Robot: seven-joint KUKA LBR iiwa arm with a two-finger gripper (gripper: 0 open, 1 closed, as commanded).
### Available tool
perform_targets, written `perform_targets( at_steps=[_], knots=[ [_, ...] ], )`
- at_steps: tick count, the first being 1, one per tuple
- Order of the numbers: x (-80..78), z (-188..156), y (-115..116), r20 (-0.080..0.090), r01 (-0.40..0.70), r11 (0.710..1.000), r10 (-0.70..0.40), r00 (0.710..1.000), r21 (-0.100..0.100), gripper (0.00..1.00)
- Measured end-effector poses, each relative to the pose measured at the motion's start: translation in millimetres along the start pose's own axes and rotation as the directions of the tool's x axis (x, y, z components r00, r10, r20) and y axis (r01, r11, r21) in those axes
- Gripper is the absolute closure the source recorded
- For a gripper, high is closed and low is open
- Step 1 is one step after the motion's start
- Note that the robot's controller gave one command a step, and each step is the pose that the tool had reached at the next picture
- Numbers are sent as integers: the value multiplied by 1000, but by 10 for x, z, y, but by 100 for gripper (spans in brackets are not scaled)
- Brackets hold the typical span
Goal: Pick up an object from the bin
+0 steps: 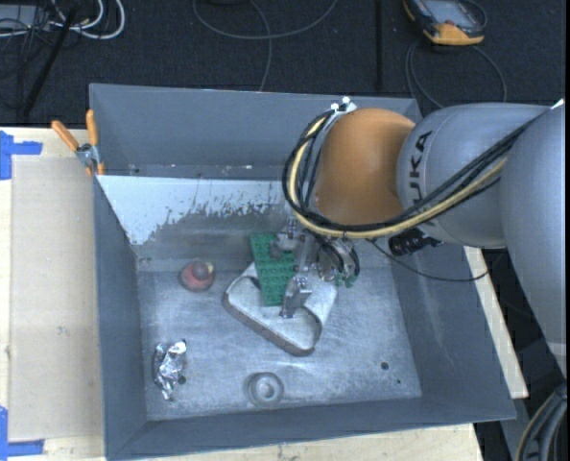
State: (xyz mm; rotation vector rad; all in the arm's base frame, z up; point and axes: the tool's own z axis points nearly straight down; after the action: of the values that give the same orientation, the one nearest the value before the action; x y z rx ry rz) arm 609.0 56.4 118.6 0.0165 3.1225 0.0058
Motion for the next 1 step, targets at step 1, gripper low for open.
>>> perform_targets(
  at_steps=[1],
  knots=[
    [-8, 5, 1, 3, -3, 1000, 3, 1000, -2, 100]
  ],
)
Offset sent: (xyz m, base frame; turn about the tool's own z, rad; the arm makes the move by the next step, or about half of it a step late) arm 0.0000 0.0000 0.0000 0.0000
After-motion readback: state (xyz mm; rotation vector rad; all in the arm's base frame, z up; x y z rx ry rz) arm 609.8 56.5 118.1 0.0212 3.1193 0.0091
